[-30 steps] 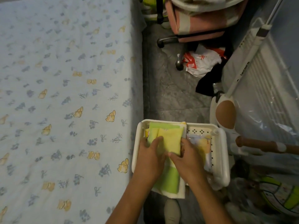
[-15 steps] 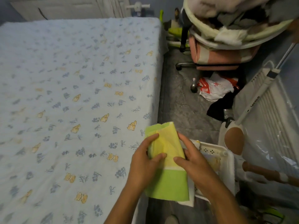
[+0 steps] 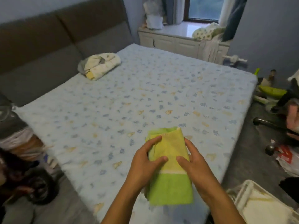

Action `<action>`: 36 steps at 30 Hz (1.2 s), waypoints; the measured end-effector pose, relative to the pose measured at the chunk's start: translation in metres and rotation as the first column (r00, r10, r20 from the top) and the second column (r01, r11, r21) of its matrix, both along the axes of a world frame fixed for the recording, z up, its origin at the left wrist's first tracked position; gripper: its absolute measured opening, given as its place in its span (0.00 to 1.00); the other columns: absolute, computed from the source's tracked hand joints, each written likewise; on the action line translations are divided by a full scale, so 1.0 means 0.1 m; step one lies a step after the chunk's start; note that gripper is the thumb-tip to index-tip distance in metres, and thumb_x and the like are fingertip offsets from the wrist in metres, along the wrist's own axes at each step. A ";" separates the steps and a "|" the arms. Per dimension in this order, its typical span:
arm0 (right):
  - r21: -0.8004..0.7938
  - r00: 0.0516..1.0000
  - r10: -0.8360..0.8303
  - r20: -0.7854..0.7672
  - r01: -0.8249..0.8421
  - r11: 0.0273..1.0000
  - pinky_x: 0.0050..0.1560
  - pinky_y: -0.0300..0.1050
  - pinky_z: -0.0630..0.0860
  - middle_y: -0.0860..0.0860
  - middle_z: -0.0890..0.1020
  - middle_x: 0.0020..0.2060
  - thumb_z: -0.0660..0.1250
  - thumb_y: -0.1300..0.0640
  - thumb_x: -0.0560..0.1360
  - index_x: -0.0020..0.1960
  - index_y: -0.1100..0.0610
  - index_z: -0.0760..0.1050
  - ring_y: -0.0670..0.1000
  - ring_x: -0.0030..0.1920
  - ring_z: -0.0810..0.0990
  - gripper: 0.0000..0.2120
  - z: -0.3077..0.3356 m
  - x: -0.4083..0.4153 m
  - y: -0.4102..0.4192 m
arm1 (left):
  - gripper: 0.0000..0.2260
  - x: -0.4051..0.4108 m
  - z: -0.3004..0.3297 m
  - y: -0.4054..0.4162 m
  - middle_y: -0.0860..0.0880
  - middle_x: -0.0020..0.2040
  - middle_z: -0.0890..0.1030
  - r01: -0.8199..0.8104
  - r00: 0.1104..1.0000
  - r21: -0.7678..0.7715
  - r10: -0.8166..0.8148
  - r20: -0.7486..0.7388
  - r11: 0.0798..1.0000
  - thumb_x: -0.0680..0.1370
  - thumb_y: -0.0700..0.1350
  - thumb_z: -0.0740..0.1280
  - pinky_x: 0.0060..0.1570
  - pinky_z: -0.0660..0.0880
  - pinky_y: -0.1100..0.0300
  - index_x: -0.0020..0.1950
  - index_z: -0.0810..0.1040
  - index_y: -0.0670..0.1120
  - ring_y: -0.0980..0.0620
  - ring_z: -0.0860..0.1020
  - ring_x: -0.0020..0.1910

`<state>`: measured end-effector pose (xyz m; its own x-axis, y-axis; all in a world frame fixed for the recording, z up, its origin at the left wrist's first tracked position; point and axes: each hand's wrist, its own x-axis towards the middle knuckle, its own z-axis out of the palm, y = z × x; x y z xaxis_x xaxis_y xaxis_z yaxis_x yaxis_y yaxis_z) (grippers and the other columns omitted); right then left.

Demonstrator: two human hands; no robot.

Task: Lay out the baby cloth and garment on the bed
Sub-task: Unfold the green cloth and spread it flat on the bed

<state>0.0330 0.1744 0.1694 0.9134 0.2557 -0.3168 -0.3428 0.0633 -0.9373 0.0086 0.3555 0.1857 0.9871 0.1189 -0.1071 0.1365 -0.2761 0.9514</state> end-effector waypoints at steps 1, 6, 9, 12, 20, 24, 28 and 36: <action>-0.014 1.000 0.031 0.005 -0.031 0.999 0.52 0.56 0.82 0.45 0.82 0.59 0.65 0.61 0.78 0.67 0.36 0.69 0.50 0.53 0.84 0.25 0.07 -0.04 0.32 | 0.27 -0.09 0.06 0.32 0.68 0.62 0.75 -0.025 1.000 0.006 0.024 0.002 1.000 0.70 0.48 0.76 0.51 0.76 0.69 0.65 0.74 0.66 0.68 0.75 0.59; -0.063 0.989 0.138 0.057 -0.135 0.989 0.51 0.56 0.83 0.46 0.81 0.59 0.65 0.60 0.78 0.67 0.36 0.69 0.49 0.51 0.85 0.24 0.32 -0.26 2.04 | 0.28 -0.48 0.25 1.99 0.66 0.63 0.74 -0.135 0.990 0.026 0.134 0.034 0.990 0.69 0.50 0.76 0.52 0.73 0.69 0.66 0.73 0.65 0.66 0.74 0.60; -0.073 0.987 0.143 0.066 -0.139 0.988 0.47 0.52 0.83 0.46 0.81 0.59 0.65 0.60 0.78 0.64 0.35 0.70 0.49 0.50 0.85 0.23 0.38 -0.40 3.04 | 0.28 -0.64 0.29 2.95 0.63 0.65 0.73 -0.160 0.986 0.047 0.157 0.053 0.986 0.70 0.48 0.76 0.53 0.71 0.72 0.67 0.73 0.62 0.63 0.73 0.61; -0.041 0.988 0.139 0.069 -0.137 0.990 0.41 0.46 0.83 0.47 0.81 0.58 0.66 0.61 0.78 0.66 0.37 0.70 0.47 0.48 0.85 0.23 0.41 -0.45 3.88 | 0.28 -0.70 0.36 3.81 0.64 0.64 0.72 -0.155 0.987 0.088 0.149 0.066 0.984 0.71 0.48 0.76 0.48 0.70 0.78 0.69 0.72 0.61 0.69 0.72 0.58; -0.068 0.992 0.116 0.055 -0.113 0.991 0.45 0.48 0.83 0.46 0.80 0.60 0.65 0.58 0.77 0.66 0.34 0.67 0.48 0.51 0.84 0.25 0.27 -0.28 5.37 | 0.28 -0.50 0.27 5.27 0.61 0.66 0.72 -0.157 0.987 0.075 0.155 0.036 0.985 0.72 0.45 0.75 0.55 0.73 0.67 0.70 0.71 0.58 0.60 0.73 0.62; -0.077 0.994 0.100 0.043 -0.097 0.992 0.43 0.45 0.82 0.46 0.80 0.60 0.65 0.58 0.78 0.67 0.34 0.67 0.47 0.50 0.84 0.25 0.13 -0.02 5.90 | 0.29 -0.19 0.15 5.79 0.65 0.64 0.71 -0.162 0.987 0.087 0.161 0.021 0.983 0.72 0.46 0.75 0.56 0.73 0.66 0.71 0.70 0.58 0.60 0.72 0.63; -0.084 0.997 0.075 0.031 -0.072 0.994 0.49 0.53 0.83 0.46 0.78 0.62 0.65 0.57 0.78 0.67 0.34 0.66 0.49 0.53 0.83 0.25 -0.09 0.44 6.48 | 0.30 0.28 -0.03 6.33 0.60 0.69 0.70 -0.170 0.985 0.106 0.170 0.008 0.980 0.72 0.46 0.75 0.62 0.74 0.53 0.71 0.69 0.59 0.55 0.72 0.67; -0.111 0.999 -0.013 -0.033 0.009 0.994 0.54 0.58 0.80 0.47 0.77 0.63 0.65 0.56 0.78 0.68 0.33 0.65 0.52 0.56 0.80 0.25 -0.62 1.51 7.59 | 0.33 1.45 -0.52 7.42 0.61 0.73 0.65 -0.129 0.989 0.137 0.138 -0.060 0.982 0.73 0.48 0.74 0.66 0.71 0.53 0.74 0.63 0.60 0.55 0.68 0.70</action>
<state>0.1839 0.9338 0.1069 0.9042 0.2072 -0.3734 -0.3742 -0.0369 -0.9266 0.1535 1.0971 0.1337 0.9522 0.2667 -0.1487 0.2444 -0.3737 0.8947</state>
